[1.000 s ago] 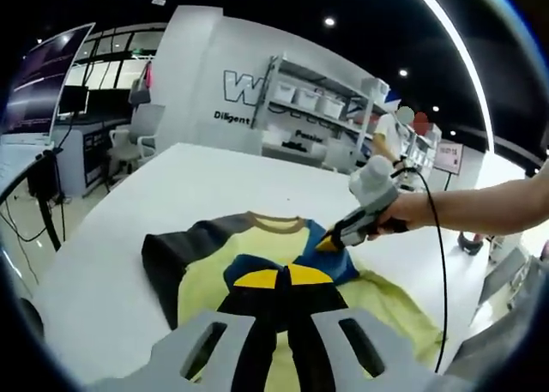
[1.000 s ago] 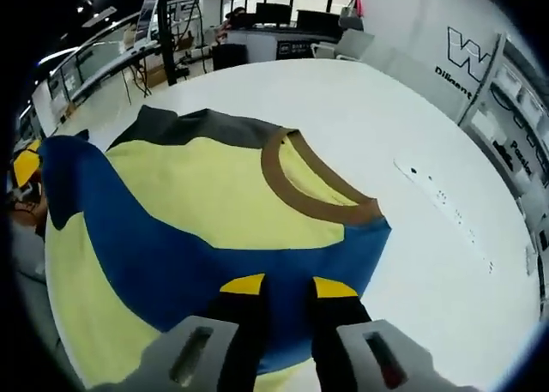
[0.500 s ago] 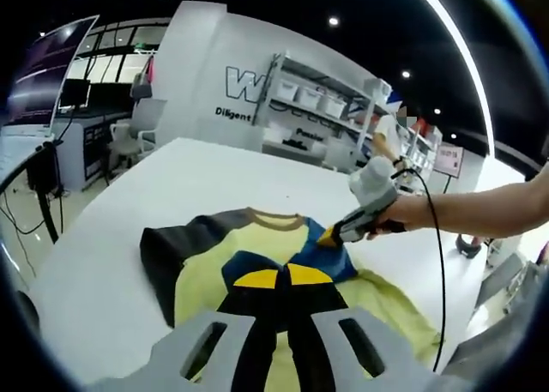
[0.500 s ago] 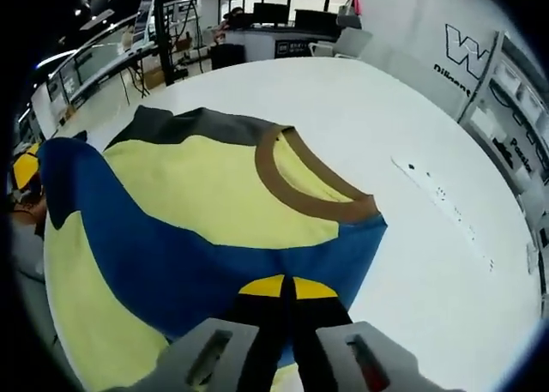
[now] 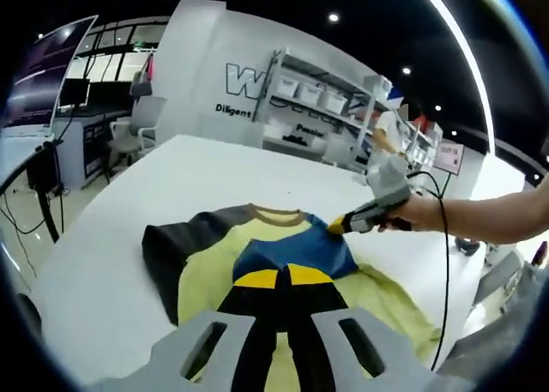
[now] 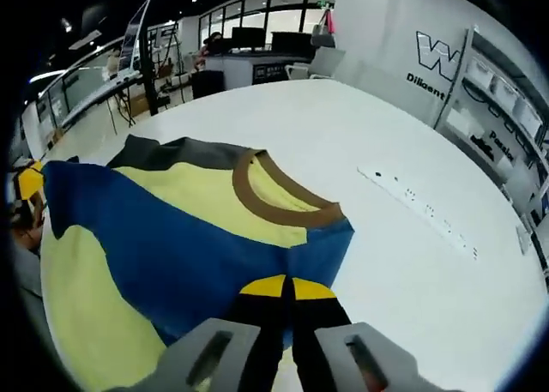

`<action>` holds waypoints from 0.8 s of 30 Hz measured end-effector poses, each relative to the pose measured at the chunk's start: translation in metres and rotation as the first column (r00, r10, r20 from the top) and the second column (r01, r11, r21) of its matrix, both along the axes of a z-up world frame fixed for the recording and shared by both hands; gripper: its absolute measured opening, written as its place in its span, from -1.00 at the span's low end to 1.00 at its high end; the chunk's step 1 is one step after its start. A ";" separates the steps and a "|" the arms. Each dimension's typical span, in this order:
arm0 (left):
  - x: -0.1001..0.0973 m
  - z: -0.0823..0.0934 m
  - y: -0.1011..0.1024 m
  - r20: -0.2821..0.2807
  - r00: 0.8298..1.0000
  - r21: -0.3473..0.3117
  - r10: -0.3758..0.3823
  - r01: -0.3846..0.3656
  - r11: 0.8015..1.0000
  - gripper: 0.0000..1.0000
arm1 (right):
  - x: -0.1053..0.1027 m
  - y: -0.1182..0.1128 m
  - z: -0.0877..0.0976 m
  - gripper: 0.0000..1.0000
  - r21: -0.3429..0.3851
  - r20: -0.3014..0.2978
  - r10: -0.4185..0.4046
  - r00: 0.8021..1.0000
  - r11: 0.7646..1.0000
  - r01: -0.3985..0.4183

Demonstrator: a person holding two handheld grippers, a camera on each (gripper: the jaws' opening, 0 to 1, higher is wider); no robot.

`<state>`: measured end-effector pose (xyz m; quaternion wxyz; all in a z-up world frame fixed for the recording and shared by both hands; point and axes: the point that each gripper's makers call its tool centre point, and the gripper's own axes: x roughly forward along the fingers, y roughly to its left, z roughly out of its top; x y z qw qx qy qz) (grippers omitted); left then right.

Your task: Fold the garment on the visible template until the final outline fits inside the template.

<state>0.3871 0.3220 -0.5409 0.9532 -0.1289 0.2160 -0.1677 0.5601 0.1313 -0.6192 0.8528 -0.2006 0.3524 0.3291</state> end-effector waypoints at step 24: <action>0.087 -0.011 0.049 -0.085 0.976 0.280 -0.200 0.216 0.935 -1.00 | 0.016 -0.041 0.018 -1.00 0.052 0.016 -0.155 0.988 0.987 0.154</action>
